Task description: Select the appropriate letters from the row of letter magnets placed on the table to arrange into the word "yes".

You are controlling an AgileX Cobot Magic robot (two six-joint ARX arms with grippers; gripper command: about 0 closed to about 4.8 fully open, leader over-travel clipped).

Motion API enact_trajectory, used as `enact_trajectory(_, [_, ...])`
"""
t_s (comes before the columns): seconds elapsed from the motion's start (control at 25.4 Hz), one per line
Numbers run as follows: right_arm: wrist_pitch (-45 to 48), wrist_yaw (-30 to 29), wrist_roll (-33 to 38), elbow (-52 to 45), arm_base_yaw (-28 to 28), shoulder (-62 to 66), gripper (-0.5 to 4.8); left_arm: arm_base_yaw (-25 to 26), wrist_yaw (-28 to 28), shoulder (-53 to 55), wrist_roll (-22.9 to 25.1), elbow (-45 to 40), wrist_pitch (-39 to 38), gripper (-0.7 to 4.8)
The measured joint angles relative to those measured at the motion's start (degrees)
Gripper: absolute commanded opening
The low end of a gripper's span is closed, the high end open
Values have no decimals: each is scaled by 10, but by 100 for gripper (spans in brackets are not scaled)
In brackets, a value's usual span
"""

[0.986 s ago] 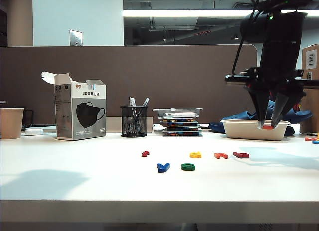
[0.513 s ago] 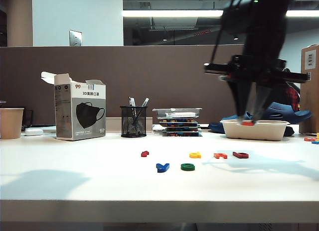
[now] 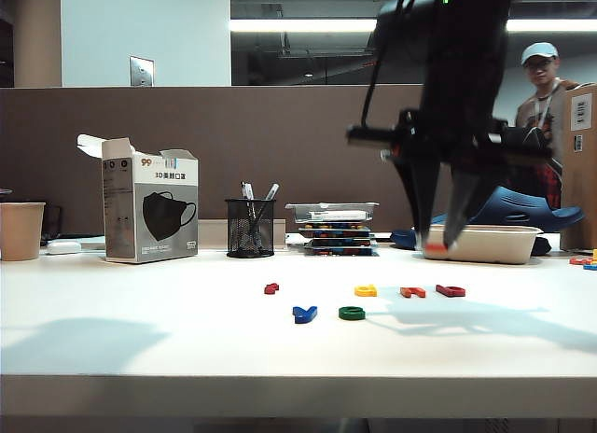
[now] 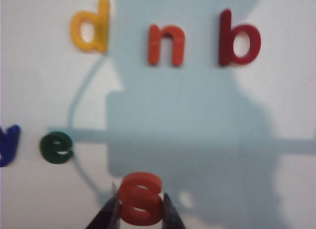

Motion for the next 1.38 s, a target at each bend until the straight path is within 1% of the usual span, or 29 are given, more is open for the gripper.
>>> enact_trajectory(0.12, [25,-2,14,-59,12,1,104,0,0,0,0,0,0,-5])
enact_trajectory(0.2, [49,-3,22,-79,20,1,104,0,0,0,0,0,0,-5])
enact_trajectory(0.47, [78,-11,24,-79,34,2,103,0,0,0,0,0,0,-5])
enact_trajectory(0.83, [113,-14,24,-79,34,2,103,0,0,0,0,0,0,-5])
enact_trajectory(1.38, [123,-14,24,-79,34,2,103,0,0,0,0,0,0,-5])
